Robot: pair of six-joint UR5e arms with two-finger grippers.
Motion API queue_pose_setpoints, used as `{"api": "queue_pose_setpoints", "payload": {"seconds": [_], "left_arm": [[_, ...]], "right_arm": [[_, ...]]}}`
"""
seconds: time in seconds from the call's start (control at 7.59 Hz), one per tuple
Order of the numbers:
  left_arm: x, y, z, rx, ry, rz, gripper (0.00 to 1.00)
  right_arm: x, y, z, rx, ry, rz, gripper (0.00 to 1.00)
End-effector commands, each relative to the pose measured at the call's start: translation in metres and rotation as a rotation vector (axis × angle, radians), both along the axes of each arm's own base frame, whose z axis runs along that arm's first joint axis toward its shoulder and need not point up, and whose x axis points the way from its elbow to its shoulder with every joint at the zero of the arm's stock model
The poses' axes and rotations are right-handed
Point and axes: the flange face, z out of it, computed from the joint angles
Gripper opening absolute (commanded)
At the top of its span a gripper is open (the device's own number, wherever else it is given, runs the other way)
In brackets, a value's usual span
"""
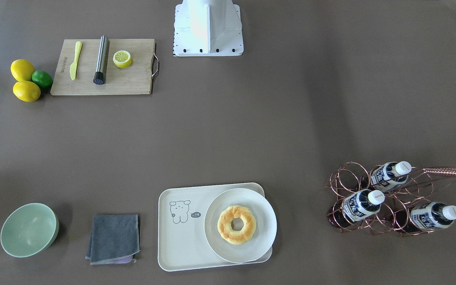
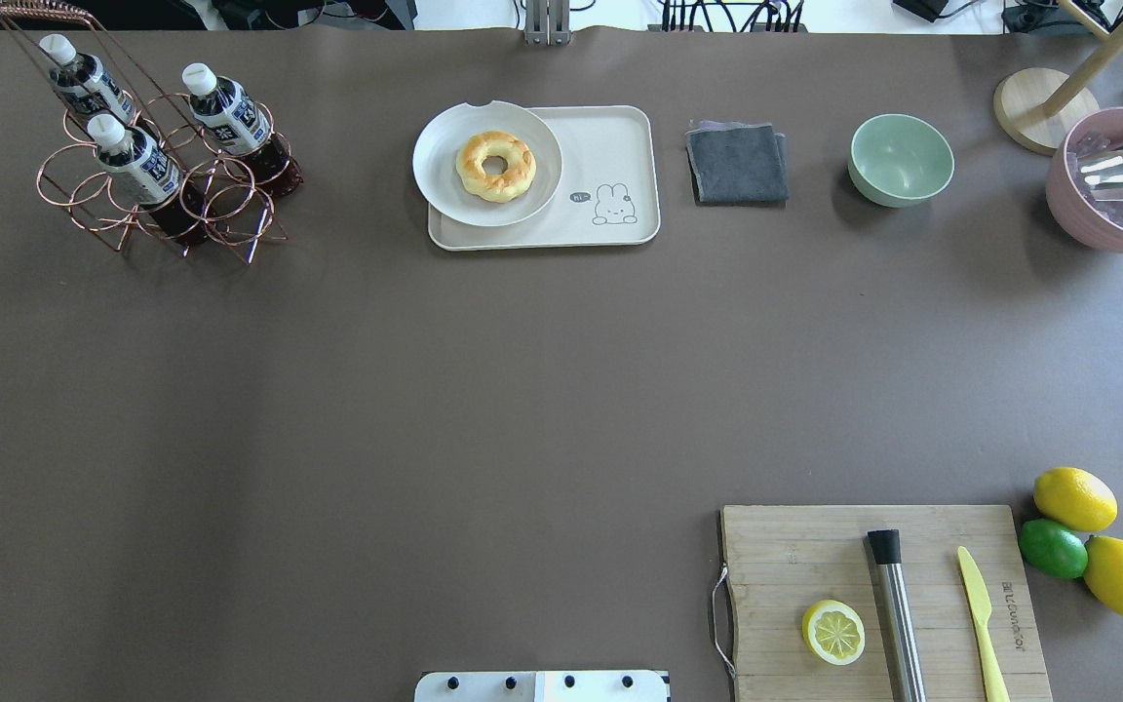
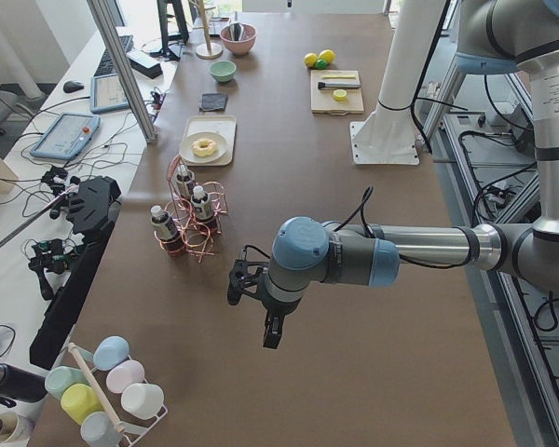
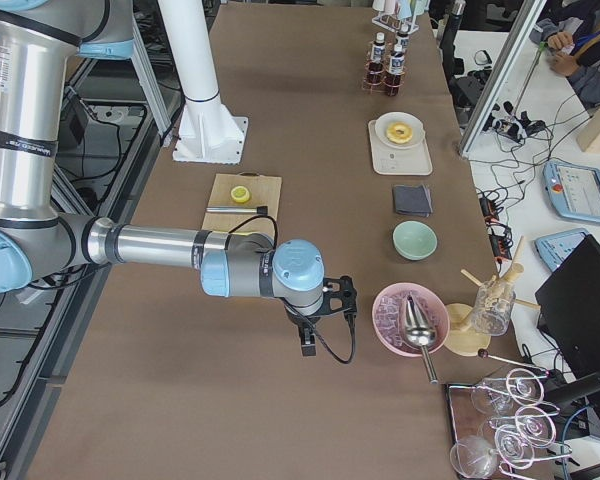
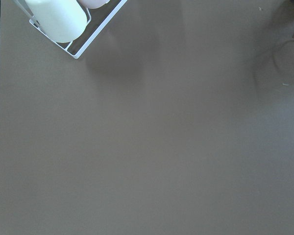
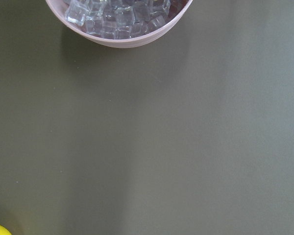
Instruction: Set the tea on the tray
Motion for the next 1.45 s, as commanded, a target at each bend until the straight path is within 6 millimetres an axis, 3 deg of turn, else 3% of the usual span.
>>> {"api": "queue_pose_setpoints", "payload": {"seconds": [0.0,0.13,0.4,0.66,0.79,0.92,1.19,1.32], "left_arm": [[0.002,-0.003,-0.049,0.059,0.027,-0.037,0.97],[0.005,-0.009,-0.065,0.129,0.055,-0.026,0.97],[0.027,-0.043,-0.102,0.17,0.08,-0.025,0.97],[0.081,-0.068,-0.134,0.176,0.129,-0.055,0.97],[0.118,-0.086,-0.152,0.196,0.106,-0.052,0.98],[0.146,-0.095,-0.163,0.202,0.092,-0.039,0.98],[0.194,-0.116,-0.207,0.146,0.169,-0.09,0.97],[0.224,-0.126,-0.217,0.175,0.14,-0.072,0.97]], "right_arm": [[-0.001,-0.002,-0.002,0.037,0.008,-0.009,1.0],[-0.003,-0.002,-0.001,0.036,0.005,-0.013,1.0],[-0.014,-0.004,0.005,0.023,0.0,-0.037,1.0],[-0.021,-0.006,0.006,0.028,-0.004,-0.054,1.0],[-0.024,-0.007,0.006,0.041,-0.001,-0.057,1.0],[-0.023,-0.008,0.006,0.047,0.004,-0.059,1.0],[-0.024,-0.007,0.007,0.046,0.002,-0.06,1.0],[-0.024,-0.006,0.009,0.054,0.001,-0.062,1.0]]}}
